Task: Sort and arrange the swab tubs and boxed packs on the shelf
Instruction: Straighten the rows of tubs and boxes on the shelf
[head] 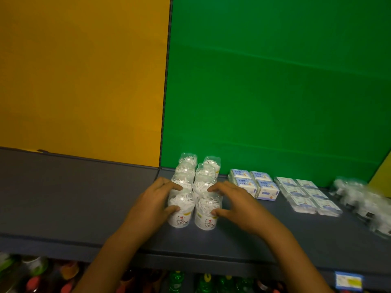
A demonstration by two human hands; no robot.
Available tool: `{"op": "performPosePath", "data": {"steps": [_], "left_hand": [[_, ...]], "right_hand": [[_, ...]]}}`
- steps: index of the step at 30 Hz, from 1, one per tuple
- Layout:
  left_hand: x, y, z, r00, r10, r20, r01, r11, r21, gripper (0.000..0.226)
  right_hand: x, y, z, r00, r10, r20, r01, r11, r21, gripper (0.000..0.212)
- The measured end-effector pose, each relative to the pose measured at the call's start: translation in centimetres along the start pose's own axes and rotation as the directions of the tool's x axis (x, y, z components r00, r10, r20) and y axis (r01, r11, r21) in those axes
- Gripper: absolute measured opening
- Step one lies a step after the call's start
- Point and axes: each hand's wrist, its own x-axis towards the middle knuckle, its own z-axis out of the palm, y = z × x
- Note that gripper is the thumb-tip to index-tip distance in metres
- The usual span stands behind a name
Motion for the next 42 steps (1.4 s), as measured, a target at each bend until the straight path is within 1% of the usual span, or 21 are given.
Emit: {"op": "performPosePath", "data": {"steps": [2, 5, 7, 9, 12, 14, 16, 19, 22, 30, 33, 36, 38, 40, 42], "left_hand": [[0.4, -0.2, -0.3, 1.0, -0.009, -0.024, 0.007, 0.998, -0.056, 0.041], [1.7, -0.6, -0.8, 0.992, -0.039, -0.12, 0.027, 0.995, -0.098, 0.026], [3.0, -1.0, -0.9, 0.984, -0.087, -0.154, 0.069, 0.99, -0.123, 0.023], [4.3, -1.3, -0.6, 0.979, -0.146, -0.141, 0.124, 0.981, -0.151, 0.025], [5.9, -1.6, 0.3, 0.978, -0.201, -0.064, 0.19, 0.972, -0.14, 0.03], [6.4, -1.7, 0.7, 0.975, -0.222, -0.032, 0.214, 0.963, -0.162, 0.03], [6.7, -2.0, 0.8, 0.972, -0.233, -0.033, 0.225, 0.959, -0.171, 0.025], [6.7, -2.4, 0.9, 0.971, -0.233, -0.042, 0.219, 0.95, -0.224, 0.021], [6.7, -2.5, 0.9, 0.977, -0.213, -0.014, 0.202, 0.944, -0.261, 0.02], [7.2, -3.7, 1.5, 0.978, -0.211, 0.008, 0.202, 0.928, -0.312, 0.023], [7.5, -3.8, 1.3, 0.975, -0.219, -0.032, 0.196, 0.921, -0.335, 0.021], [8.5, -3.9, 1.0, 0.968, -0.229, -0.106, 0.185, 0.928, -0.323, 0.017], [9.4, -4.1, 0.9, 0.967, -0.217, -0.134, 0.169, 0.939, -0.3, 0.019], [10.4, -4.3, 1.0, 0.972, -0.203, -0.12, 0.17, 0.955, -0.242, 0.023], [11.5, -4.5, 1.2, 0.982, -0.182, -0.048, 0.169, 0.965, -0.2, 0.03]], "right_hand": [[0.3, 0.2, -0.2, 1.0, -0.001, -0.018, 0.001, 1.0, 0.008, 0.049], [1.4, 0.5, -0.5, 0.993, 0.0, -0.117, -0.002, 1.0, -0.02, 0.043], [2.5, 0.7, -0.5, 0.987, 0.027, -0.159, -0.032, 0.999, -0.026, 0.04], [3.7, 0.9, -0.3, 0.983, 0.056, -0.178, -0.059, 0.998, -0.011, 0.04], [5.3, 1.3, 0.2, 0.983, 0.084, -0.166, -0.084, 0.996, 0.004, 0.041], [6.2, 1.7, 0.4, 0.987, 0.083, -0.137, -0.085, 0.996, -0.009, 0.039], [6.6, 2.3, 0.4, 0.991, 0.065, -0.119, -0.065, 0.998, 0.005, 0.032], [6.7, 3.4, 0.4, 0.995, 0.022, -0.096, -0.017, 0.998, 0.054, 0.028], [6.6, 4.1, 0.2, 0.998, 0.006, -0.07, 0.0, 0.997, 0.082, 0.028], [6.8, 4.7, 0.0, 0.998, -0.018, -0.053, 0.022, 0.997, 0.067, 0.031], [6.9, 4.8, -0.3, 0.994, -0.011, -0.108, 0.021, 0.995, 0.097, 0.03], [8.0, 5.1, -0.4, 0.985, 0.016, -0.174, 0.0, 0.996, 0.091, 0.032], [9.1, 5.4, -0.4, 0.982, 0.027, -0.188, -0.011, 0.996, 0.089, 0.033], [10.3, 5.7, -0.1, 0.983, 0.047, -0.179, -0.033, 0.996, 0.082, 0.036], [11.5, 5.9, 0.2, 0.985, 0.062, -0.162, -0.051, 0.996, 0.068, 0.038]]}}
